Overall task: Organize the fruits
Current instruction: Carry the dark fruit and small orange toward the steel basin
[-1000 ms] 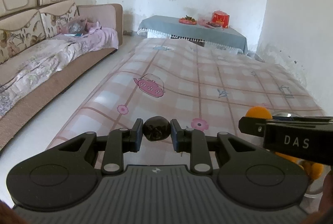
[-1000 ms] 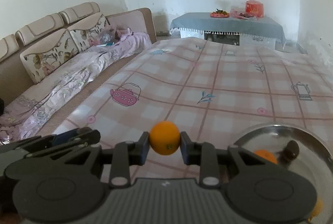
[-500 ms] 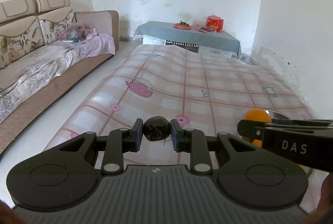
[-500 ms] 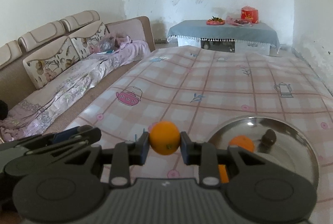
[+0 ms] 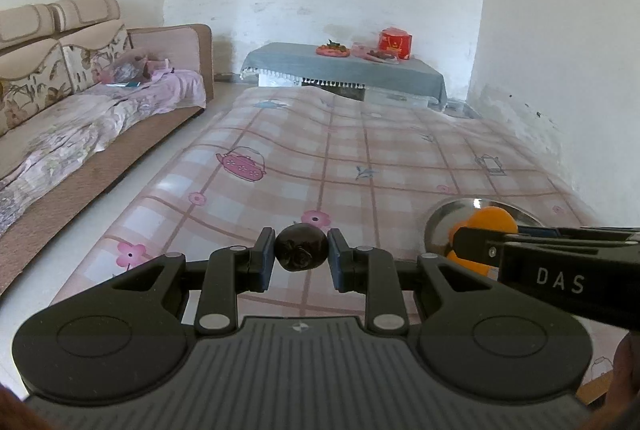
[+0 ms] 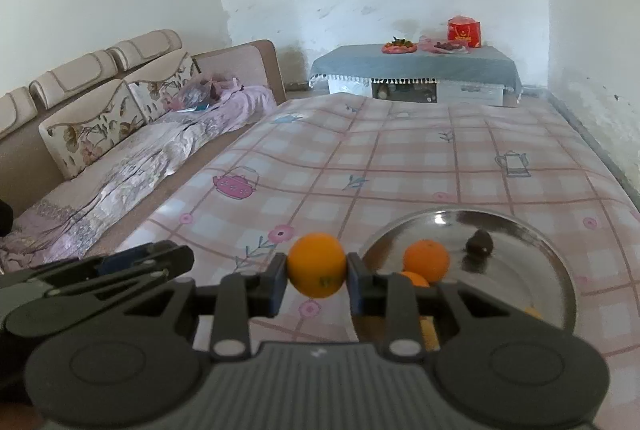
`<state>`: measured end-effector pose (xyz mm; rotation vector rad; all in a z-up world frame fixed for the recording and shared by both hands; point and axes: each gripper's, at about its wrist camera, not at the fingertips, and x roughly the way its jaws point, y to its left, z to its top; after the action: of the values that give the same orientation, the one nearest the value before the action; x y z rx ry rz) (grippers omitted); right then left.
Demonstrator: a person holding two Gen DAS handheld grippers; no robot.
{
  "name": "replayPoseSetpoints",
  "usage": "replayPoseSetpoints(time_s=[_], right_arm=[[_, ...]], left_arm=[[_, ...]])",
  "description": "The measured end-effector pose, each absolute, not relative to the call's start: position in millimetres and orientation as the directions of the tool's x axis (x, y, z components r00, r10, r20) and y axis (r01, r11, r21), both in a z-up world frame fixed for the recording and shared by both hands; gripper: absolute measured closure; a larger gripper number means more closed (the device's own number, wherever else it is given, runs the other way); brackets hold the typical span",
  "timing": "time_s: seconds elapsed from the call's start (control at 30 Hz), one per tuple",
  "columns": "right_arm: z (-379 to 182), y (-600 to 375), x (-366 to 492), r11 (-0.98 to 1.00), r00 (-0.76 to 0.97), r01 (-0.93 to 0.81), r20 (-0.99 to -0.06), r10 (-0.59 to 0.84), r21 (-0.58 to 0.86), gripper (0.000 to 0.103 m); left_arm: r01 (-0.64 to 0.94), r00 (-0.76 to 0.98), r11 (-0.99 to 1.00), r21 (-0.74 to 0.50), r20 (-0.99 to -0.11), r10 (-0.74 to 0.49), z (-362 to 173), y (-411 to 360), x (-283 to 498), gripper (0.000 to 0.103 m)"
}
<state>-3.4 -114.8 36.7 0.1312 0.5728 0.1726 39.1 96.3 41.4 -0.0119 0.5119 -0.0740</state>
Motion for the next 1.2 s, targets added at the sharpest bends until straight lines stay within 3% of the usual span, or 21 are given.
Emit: replayPoseSetpoints(time_s=[1.2], right_arm=[[35, -149, -30, 0.98, 0.846, -0.063, -0.511, 0.152, 0.187, 0.074]], left_arm=[[0.144, 0.867, 0.99, -0.011, -0.481, -0.131, 42, 91, 29, 0.072]])
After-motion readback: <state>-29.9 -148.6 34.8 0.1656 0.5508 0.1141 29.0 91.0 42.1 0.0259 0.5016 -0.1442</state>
